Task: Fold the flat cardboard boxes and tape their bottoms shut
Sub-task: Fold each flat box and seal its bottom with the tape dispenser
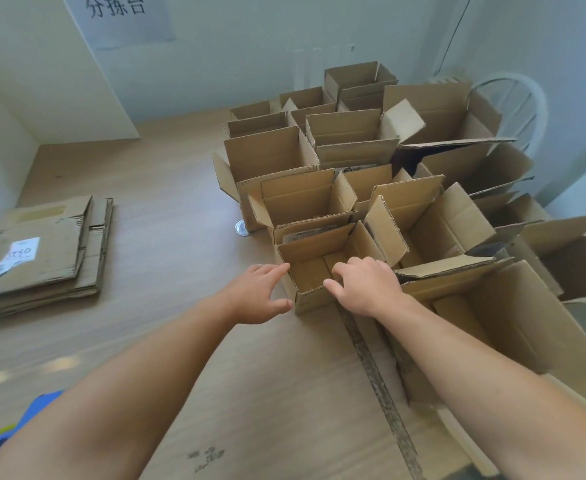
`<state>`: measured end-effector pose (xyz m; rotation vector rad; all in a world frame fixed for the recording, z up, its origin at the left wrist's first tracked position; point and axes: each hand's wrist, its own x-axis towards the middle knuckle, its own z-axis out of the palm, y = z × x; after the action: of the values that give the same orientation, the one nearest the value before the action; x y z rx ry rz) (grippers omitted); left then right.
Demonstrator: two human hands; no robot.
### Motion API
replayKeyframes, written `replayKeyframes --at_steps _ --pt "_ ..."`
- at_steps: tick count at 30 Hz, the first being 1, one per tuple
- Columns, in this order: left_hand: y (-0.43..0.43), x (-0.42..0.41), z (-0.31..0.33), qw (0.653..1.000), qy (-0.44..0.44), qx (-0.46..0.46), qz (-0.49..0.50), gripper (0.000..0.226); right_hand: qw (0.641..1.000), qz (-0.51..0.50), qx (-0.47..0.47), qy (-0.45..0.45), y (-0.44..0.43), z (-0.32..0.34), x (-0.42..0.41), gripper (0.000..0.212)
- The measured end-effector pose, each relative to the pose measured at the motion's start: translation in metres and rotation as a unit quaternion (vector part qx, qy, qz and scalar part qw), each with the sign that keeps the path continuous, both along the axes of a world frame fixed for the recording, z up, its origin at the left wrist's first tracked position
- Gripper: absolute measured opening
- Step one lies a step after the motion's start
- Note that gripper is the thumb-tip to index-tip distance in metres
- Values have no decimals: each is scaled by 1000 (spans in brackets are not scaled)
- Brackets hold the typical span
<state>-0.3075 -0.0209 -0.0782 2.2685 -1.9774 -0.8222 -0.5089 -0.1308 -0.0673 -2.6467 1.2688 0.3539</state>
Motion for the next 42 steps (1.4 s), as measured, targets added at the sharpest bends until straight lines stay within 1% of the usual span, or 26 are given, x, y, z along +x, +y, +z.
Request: replayKeyframes --at_steps 4,6,9,11,14,18,21,24,29,34,38,42 --pt "-6 -8 -2 1000 14 20 -15 83 1000 -2 7 21 2 0 -1 51" --pt "-10 -9 0 1000 11 17 -2 83 1000 -5 6 27 2 0 -5 50" --pt "-8 -5 5 1000 9 8 24 81 1000 -5 -3 4 3 4 -6 50" --pt "1 1 11 999 -22 -9 32 77 999 7 -23 -27 8 10 2 50" --pt "21 22 20 992 -102 -42 57 66 994 53 -58 -71 19 23 30 46" --pt "57 60 33 975 -190 -53 105 54 989 113 -69 -59 42 34 86 42" --pt "89 94 39 964 -221 -40 141 48 985 156 -63 -39 61 37 130 41" --pt "124 132 43 956 -239 -27 166 45 980 188 -53 -40 78 35 177 41" --pt "185 219 39 944 -235 0 233 43 976 214 -1 -37 119 20 268 44" --pt "218 299 13 943 -215 11 253 45 980 185 63 -42 155 -9 342 45" --pt "226 352 -18 942 -212 -17 259 52 982 157 94 -48 174 -29 393 45" --pt "217 388 -46 946 -192 -44 258 55 983 129 117 -51 185 -46 413 44"
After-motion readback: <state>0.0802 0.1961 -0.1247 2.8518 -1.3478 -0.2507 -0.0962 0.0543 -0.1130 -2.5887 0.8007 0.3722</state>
